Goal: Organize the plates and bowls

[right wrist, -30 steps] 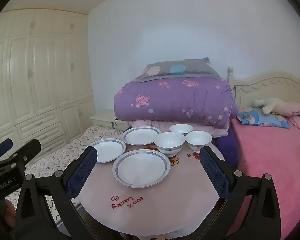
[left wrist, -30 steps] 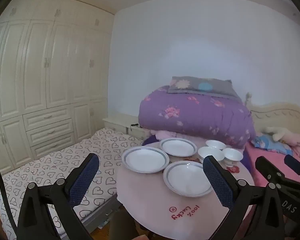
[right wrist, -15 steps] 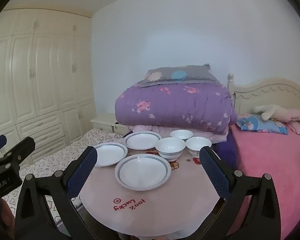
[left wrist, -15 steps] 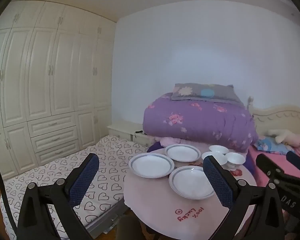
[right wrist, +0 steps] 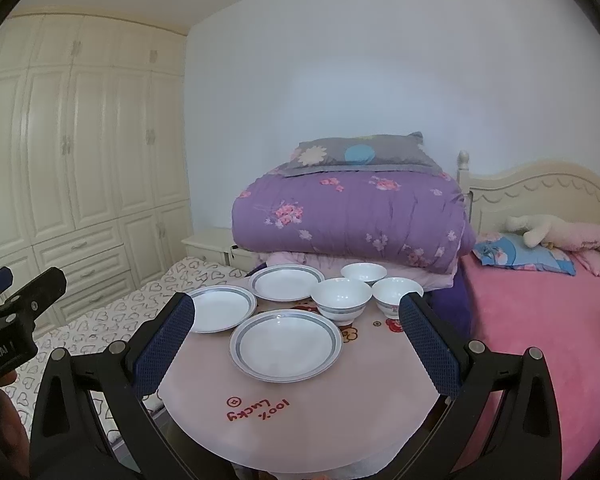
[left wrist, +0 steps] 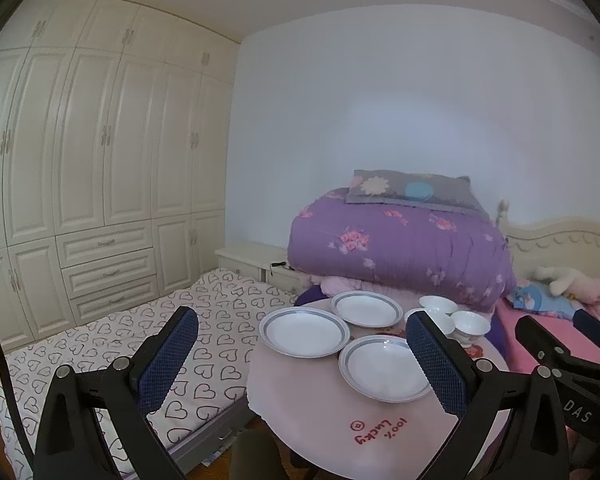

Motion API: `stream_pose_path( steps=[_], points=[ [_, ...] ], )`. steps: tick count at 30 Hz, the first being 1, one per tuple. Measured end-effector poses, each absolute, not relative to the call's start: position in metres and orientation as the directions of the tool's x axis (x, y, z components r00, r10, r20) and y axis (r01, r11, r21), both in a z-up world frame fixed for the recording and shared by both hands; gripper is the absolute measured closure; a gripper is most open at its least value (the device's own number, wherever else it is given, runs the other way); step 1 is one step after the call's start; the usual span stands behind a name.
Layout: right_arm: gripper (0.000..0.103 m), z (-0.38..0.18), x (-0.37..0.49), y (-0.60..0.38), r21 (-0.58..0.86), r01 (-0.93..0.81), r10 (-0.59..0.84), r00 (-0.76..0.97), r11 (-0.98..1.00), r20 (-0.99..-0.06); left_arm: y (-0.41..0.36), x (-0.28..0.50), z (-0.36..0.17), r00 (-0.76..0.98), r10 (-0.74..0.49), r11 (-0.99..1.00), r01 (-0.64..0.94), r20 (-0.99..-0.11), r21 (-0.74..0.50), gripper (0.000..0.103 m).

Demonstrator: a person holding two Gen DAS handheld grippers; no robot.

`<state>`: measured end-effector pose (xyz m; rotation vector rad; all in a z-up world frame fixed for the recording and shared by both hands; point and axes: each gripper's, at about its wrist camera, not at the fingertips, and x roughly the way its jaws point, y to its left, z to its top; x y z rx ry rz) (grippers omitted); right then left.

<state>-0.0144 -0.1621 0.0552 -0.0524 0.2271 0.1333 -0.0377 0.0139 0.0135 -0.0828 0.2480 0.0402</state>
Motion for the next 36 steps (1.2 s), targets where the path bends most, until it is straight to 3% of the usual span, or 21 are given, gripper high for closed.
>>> stream_pose_path(
  steps=[22, 30, 36],
  points=[
    [0.0, 0.048, -0.016, -0.162, -0.037, -0.144, 0.133, 0.967, 0.989, -0.219, 0.015, -0.034, 0.009, 0.971, 0.041, 0.996, -0.059, -0.236, -0.07, 0.001],
    [0.0, 0.05, -0.002, -0.158, -0.062, -0.153, 0.136, 0.964, 0.986, -0.228, 0.007, -0.014, 0.006, 0.965, 0.027, 0.998, -0.042, -0.262, -0.053, 0.001],
    [0.0, 0.037, 0.029, -0.153, -0.085, -0.185, 0.154, 0.946, 0.979, -0.287, 0.005, 0.023, -0.003, 0.95, 0.014, 0.999, -0.028, -0.311, -0.042, 0.001]
  ],
)
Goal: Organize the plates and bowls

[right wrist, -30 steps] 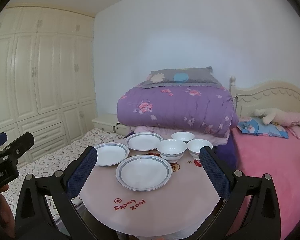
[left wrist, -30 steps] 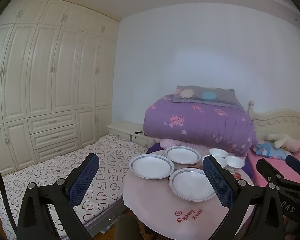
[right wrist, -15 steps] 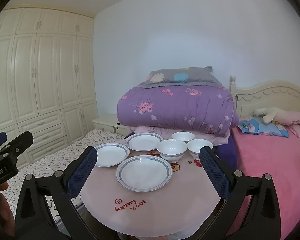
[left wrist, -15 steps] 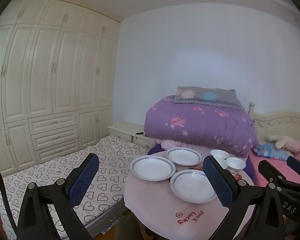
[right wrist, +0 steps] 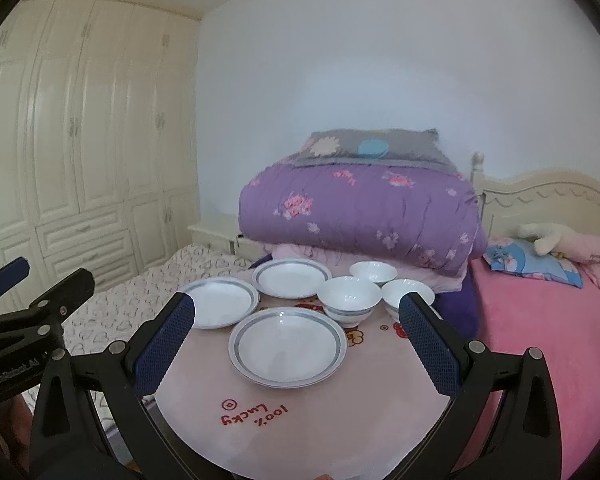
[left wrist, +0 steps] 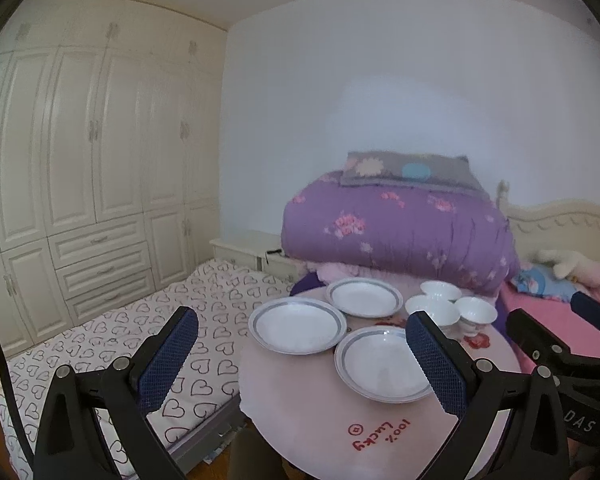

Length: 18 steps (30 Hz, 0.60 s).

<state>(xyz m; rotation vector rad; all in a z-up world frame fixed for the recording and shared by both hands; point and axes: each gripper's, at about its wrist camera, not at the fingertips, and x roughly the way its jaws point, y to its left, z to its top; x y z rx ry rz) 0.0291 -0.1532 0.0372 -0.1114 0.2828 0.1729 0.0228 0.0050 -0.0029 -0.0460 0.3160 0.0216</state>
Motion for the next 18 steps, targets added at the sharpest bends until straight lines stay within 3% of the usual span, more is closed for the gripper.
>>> stream_pose_path(
  steps=[10, 18],
  points=[
    [0.0, -0.028, 0.146, -0.173, -0.069, -0.214, 0.144, 0.833, 0.974, -0.535, 0.007, 0.151, -0.046, 0.839, -0.046, 0.997, 0.007, -0.542, -0.073, 0.001],
    [0.0, -0.054, 0.194, -0.185, -0.046, -0.206, 0.13, 0.757, 0.977, -0.64, 0.016, 0.24, -0.052, 0.758, -0.066, 0.996, 0.008, -0.649, -0.091, 0.001]
  ],
)
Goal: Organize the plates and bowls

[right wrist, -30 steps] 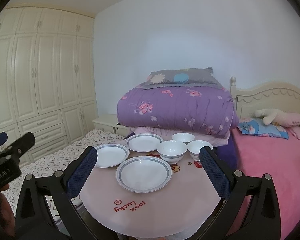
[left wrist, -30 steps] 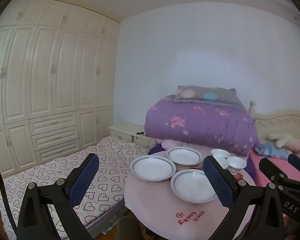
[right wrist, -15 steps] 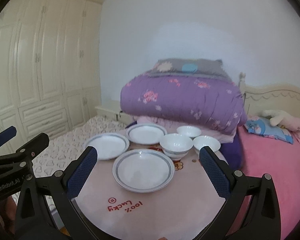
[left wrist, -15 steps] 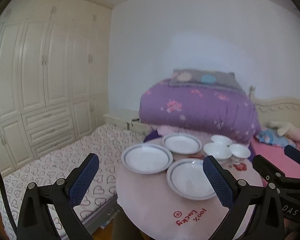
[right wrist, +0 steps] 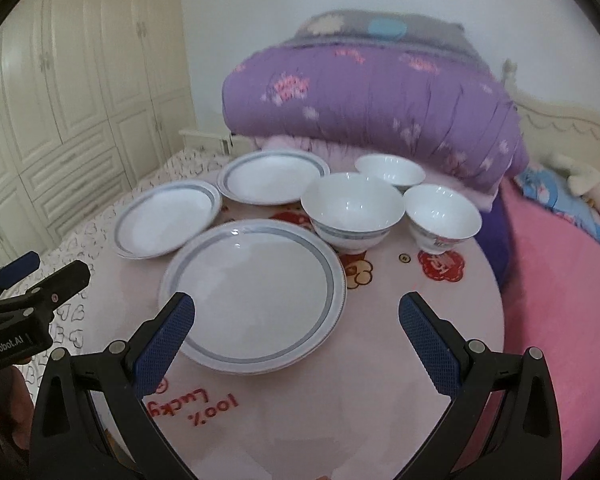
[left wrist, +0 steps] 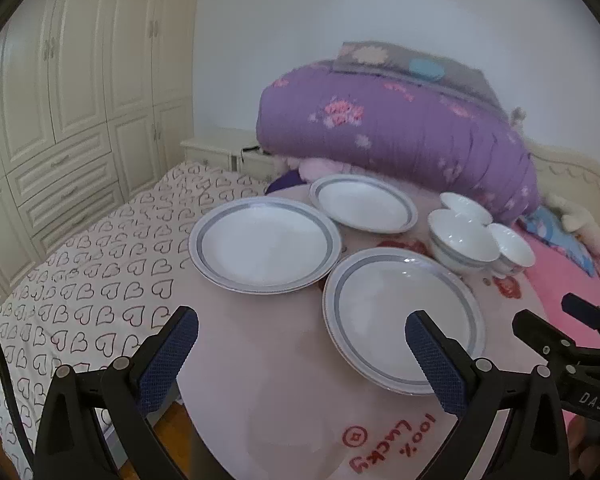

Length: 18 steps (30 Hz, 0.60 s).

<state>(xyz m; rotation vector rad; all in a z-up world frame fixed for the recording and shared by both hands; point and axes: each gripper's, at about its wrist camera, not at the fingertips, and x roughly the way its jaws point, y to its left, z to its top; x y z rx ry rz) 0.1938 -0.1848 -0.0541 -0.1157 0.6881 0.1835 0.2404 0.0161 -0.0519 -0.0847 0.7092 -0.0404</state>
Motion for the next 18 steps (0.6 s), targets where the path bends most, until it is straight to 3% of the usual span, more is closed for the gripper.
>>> stream_pose_path(
  steps=[11, 14, 18],
  points=[
    [0.0, -0.074, 0.248, -0.191, 0.045, -0.257, 0.206, 0.647, 0.965, -0.734, -0.004, 0.328, -0.059, 0.685, -0.06, 0.995, -0.021, -0.726, -0.101, 0.003],
    [0.001, -0.08, 0.265, -0.196, 0.068, -0.277, 0.231, 0.617, 0.959, -0.752, -0.009, 0.351, -0.064, 0.659, -0.067, 0.991, -0.04, -0.749, -0.124, 0.008],
    [0.005, -0.092, 0.285, -0.204, 0.093, -0.293, 0.253, 0.574, 0.952, -0.779, -0.005, 0.385, -0.083, 0.585, -0.117, 0.978, -0.071, -0.802, -0.195, 0.023]
  ],
)
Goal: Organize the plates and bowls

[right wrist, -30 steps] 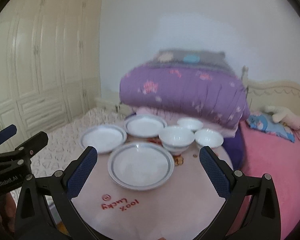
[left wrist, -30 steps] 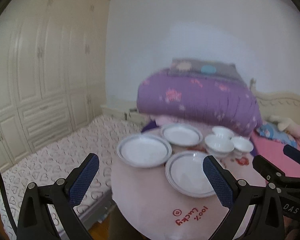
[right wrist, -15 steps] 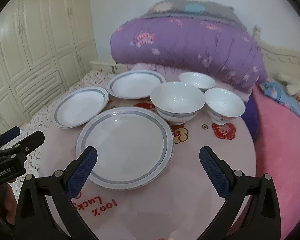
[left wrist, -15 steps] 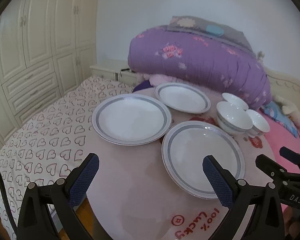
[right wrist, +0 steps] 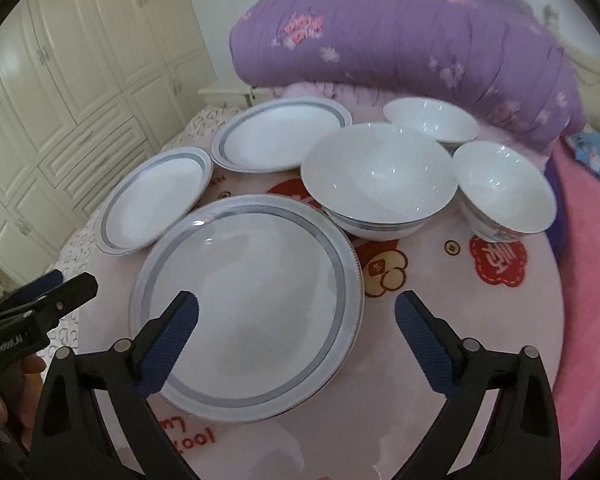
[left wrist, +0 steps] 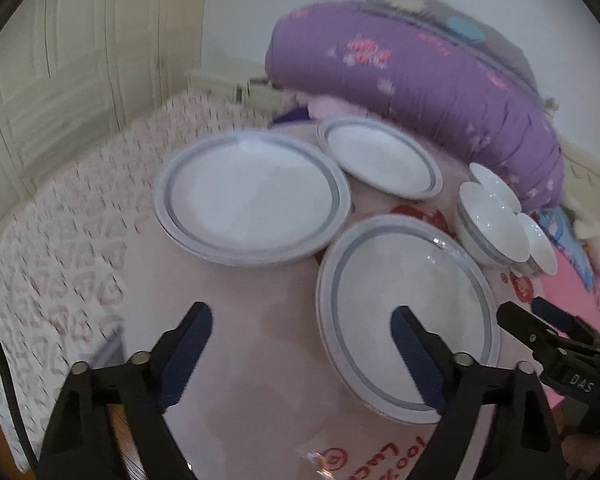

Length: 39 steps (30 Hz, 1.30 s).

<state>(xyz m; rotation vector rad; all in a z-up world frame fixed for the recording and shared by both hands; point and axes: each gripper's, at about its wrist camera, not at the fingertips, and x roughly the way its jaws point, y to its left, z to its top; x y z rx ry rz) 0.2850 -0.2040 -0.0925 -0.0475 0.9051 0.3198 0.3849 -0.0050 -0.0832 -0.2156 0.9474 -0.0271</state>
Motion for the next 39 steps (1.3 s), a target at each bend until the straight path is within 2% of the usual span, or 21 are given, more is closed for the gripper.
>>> stream_pose_path(
  steps=[8, 13, 17, 18, 19, 20, 22, 24, 27, 39],
  points=[
    [0.015, -0.114, 0.32, -0.217, 0.156, -0.313, 0.3, 0.487, 0.937, -0.82, 0.005, 0.443, -0.119, 0.471, -0.204, 0.948, -0.125, -0.858, -0.294, 0.04],
    [0.027, -0.121, 0.331, -0.214, 0.19, -0.317, 0.326, 0.461, 0.929, -0.825, 0.011, 0.468, -0.137, 0.435, -0.257, 0.932, -0.123, -0.863, -0.34, 0.057],
    [0.041, -0.128, 0.34, -0.214, 0.215, -0.288, 0.33, 0.449, 0.933, -0.83, 0.017, 0.485, -0.149, 0.42, -0.291, 0.927, -0.097, -0.859, -0.361, 0.068],
    [0.046, -0.13, 0.342, -0.214, 0.231, -0.287, 0.342, 0.44, 0.93, -0.83, 0.017, 0.488, -0.151, 0.419, -0.299, 0.926, -0.089, -0.857, -0.366, 0.073],
    [0.047, -0.132, 0.342, -0.213, 0.24, -0.28, 0.345, 0.432, 0.93, -0.833, 0.017, 0.49, -0.154, 0.413, -0.313, 0.923, -0.081, -0.855, -0.377, 0.082],
    [0.048, -0.133, 0.343, -0.213, 0.238, -0.275, 0.34, 0.429, 0.932, -0.837, 0.016, 0.492, -0.158, 0.404, -0.331, 0.918, -0.073, -0.853, -0.391, 0.085],
    [0.052, -0.136, 0.343, -0.212, 0.231, -0.264, 0.328, 0.429, 0.937, -0.842, 0.013, 0.497, -0.16, 0.398, -0.337, 0.917, -0.065, -0.853, -0.393, 0.087],
    [0.065, -0.136, 0.343, -0.217, 0.23, -0.237, 0.315, 0.43, 0.944, -0.846, 0.015, 0.498, -0.162, 0.401, -0.34, 0.917, -0.059, -0.851, -0.394, 0.087],
    [0.079, -0.137, 0.343, -0.224, 0.235, -0.204, 0.302, 0.429, 0.95, -0.851, 0.018, 0.495, -0.166, 0.407, -0.361, 0.905, -0.062, -0.839, -0.42, 0.088],
    [0.079, -0.13, 0.321, -0.212, 0.232, -0.199, 0.298, 0.434, 0.952, -0.85, 0.021, 0.47, -0.154, 0.424, -0.34, 0.909, -0.083, -0.84, -0.409, 0.088]
  ],
)
